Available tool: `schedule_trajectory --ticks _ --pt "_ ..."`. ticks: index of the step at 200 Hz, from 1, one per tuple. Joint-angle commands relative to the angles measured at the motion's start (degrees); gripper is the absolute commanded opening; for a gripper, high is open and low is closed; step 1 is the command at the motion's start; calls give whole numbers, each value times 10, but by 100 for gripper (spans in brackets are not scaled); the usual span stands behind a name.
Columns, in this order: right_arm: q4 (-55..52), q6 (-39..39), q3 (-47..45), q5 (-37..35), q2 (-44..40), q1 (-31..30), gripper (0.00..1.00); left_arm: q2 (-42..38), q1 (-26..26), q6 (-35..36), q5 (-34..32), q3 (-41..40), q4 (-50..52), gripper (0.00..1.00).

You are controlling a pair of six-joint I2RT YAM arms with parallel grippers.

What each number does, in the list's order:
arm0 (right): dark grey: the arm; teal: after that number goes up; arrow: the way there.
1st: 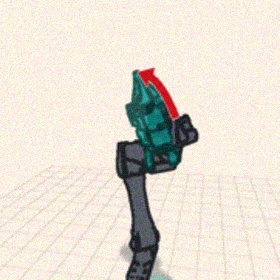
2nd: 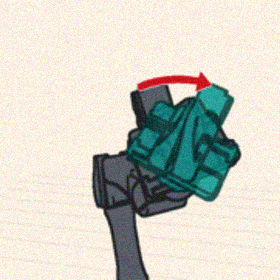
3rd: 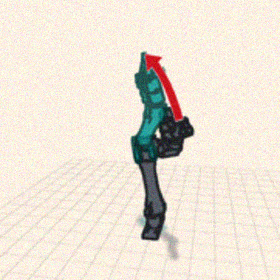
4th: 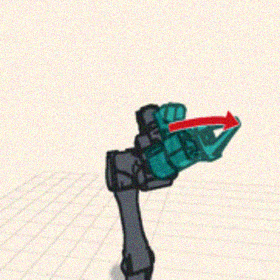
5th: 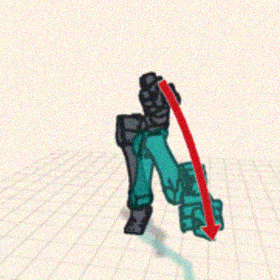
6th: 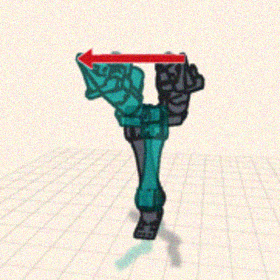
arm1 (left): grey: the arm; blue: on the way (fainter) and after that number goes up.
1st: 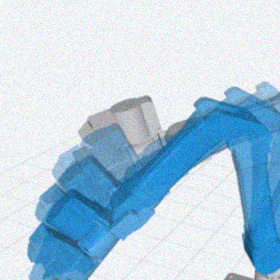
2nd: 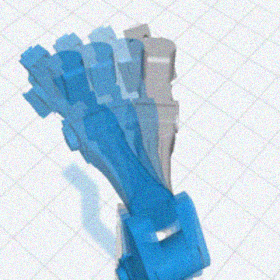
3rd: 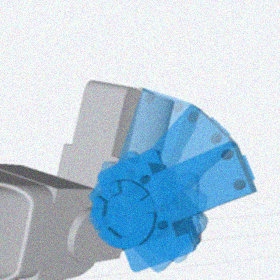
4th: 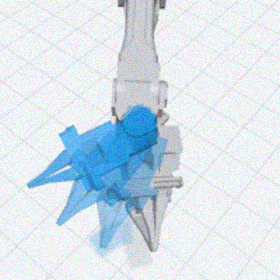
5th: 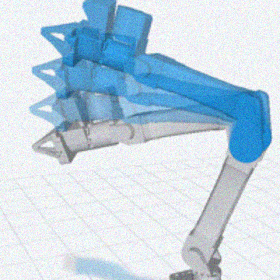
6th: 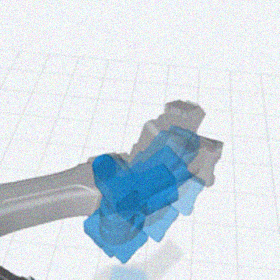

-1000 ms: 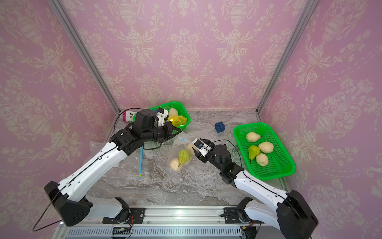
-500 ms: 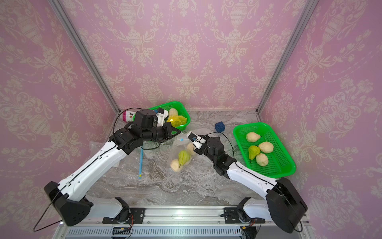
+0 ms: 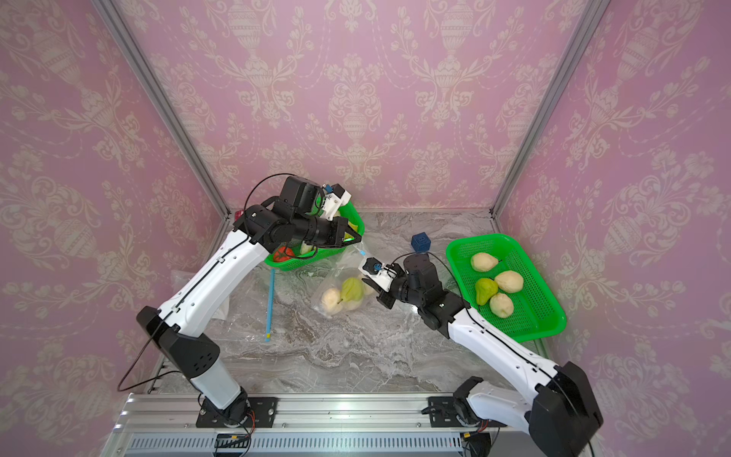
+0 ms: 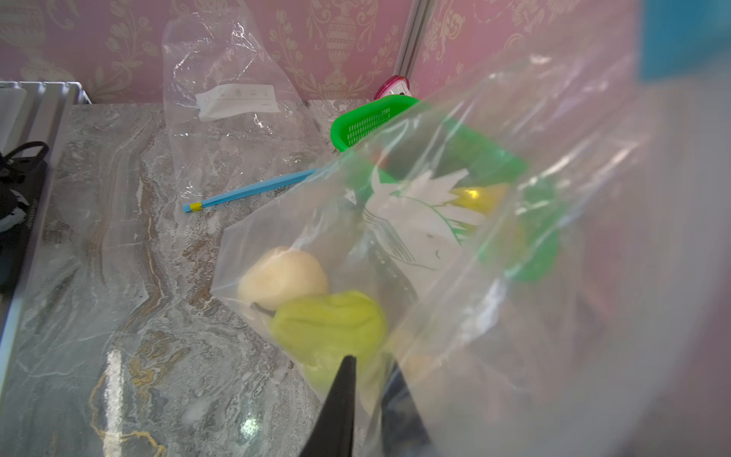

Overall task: Open the zip-top bag and take out the pear
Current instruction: Open the zipper of the food storage bag at the center of the board.

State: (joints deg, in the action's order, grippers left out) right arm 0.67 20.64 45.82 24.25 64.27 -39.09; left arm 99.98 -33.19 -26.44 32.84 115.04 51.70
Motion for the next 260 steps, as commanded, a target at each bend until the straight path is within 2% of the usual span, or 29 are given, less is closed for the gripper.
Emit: schedule_trajectory --ticks 1,26,58,79,92,122,140,151,177,198,240,260 --pt "-41 -91 9 98 -43 0 17 35 5 62 80 68 39 0" --pt "-3 -177 -30 125 -90 15 16 83 5 61 155 103 29 0" --pt "106 -303 -145 132 -160 79 16 155 2 28 217 104 -10 0" --pt "133 -359 -203 117 -190 124 16 194 -14 13 226 106 -34 0" --pt "154 -387 -230 125 -202 146 16 216 -23 -4 222 107 -56 7" --pt "184 -419 -259 133 -219 162 16 252 -35 -44 217 134 -104 43" --pt "177 -421 -262 130 -220 166 16 260 -34 -52 190 166 -107 62" --pt "171 -420 -264 123 -222 169 15 259 -34 -53 178 180 -111 68" --pt "156 -425 -274 94 -230 179 15 238 -25 -54 147 182 -96 71" --pt "161 -441 -287 89 -244 189 15 185 -24 -33 93 114 -80 72" --pt "144 -478 -310 61 -292 201 14 63 3 -42 -12 -135 -126 72" --pt "113 -507 -318 19 -311 202 24 53 17 -35 -28 -199 -131 71"
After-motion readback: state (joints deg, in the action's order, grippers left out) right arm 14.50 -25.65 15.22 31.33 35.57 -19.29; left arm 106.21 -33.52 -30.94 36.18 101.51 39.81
